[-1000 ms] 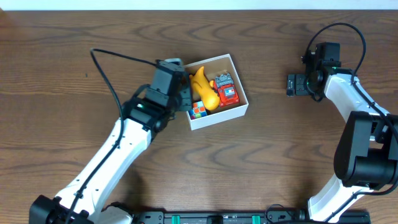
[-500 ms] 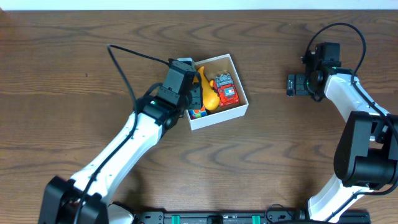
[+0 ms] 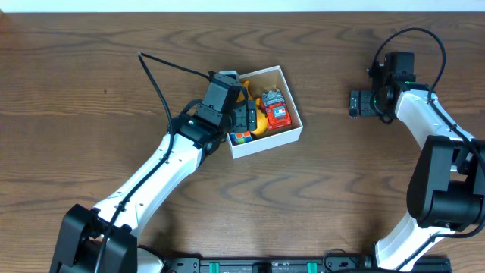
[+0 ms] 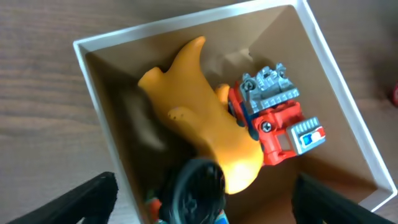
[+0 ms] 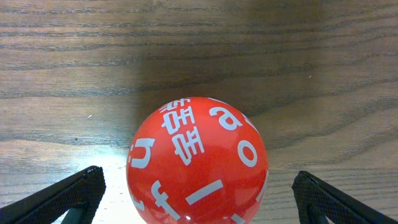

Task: Pack container
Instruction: 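Carry the black object over the box and drop it in, then withdraw the left gripper from the box to the left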

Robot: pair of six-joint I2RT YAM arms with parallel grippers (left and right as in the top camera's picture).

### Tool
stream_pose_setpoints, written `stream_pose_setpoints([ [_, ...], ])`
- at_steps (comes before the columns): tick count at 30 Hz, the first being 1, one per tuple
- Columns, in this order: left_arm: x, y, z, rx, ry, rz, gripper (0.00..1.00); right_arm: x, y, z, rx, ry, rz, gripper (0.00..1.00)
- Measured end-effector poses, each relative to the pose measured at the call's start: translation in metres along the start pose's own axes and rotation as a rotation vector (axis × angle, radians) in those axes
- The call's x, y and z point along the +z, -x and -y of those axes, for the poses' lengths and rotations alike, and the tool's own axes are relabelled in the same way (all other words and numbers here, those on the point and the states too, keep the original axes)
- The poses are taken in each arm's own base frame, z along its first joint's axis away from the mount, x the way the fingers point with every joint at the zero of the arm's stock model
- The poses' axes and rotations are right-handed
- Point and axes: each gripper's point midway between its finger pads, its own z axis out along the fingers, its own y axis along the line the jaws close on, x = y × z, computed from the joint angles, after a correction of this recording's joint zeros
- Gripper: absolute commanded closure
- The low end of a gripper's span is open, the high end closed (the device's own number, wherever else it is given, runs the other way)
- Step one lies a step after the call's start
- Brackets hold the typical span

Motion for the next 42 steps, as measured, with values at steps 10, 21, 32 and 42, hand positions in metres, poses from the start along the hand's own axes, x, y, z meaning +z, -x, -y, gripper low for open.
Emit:
stream_pose_setpoints([
  [10, -0.005, 0.006, 0.001, 0.044, 0.01, 0.031, 0.09, 0.0, 0.0, 0.0, 0.0, 0.0, 0.0, 0.01],
  [21, -0.025, 0.023, -0.06, -0.015, 0.23, 0.086, 0.07, 0.0, 0.0, 0.0, 0.0, 0.0, 0.0, 0.01],
  [32, -0.041, 0.014, -0.152, -0.189, 0.428, 0.014, 0.02, 0.0, 0.0, 0.0, 0.0, 0.0, 0.001, 0.01],
  [42, -0.051, 0.007, -0.183, -0.25, 0.494, -0.016, 0.02, 0.0, 0.002, -0.002, 0.009, 0.009, 0.007, 0.01],
])
